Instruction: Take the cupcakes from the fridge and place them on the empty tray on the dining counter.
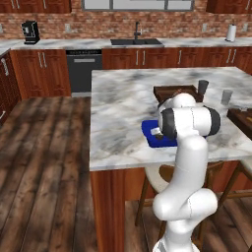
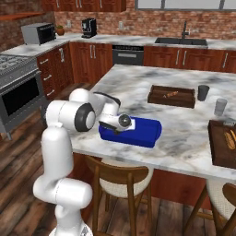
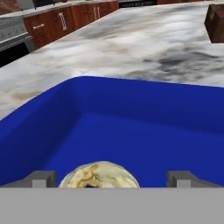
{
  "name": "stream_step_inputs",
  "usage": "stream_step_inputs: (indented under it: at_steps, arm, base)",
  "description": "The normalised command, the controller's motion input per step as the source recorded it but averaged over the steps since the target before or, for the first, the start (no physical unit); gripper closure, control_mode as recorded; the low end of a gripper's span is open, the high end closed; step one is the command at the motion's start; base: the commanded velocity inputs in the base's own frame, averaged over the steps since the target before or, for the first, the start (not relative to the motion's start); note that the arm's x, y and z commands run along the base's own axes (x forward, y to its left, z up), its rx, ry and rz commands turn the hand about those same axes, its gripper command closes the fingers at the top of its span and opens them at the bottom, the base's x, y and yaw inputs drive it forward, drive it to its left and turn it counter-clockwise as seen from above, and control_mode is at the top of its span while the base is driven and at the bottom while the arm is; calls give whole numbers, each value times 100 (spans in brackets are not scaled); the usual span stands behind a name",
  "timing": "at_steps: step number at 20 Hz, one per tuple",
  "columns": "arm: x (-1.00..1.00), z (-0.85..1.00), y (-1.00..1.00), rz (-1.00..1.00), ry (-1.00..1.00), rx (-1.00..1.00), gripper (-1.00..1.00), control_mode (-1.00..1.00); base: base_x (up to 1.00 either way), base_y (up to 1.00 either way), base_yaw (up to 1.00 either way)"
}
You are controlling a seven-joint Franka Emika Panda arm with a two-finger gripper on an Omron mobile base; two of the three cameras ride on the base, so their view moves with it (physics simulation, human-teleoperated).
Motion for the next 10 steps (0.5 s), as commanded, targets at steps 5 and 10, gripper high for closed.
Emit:
stream_step_inputs:
  at_steps: [5, 10]
  arm:
    - [-19, 51, 0, 0, -9, -2, -100, -100]
    - [-27, 83, 0, 2, -10, -6, -100, -100]
  base:
    - [0, 0, 0]
    - [0, 0, 0]
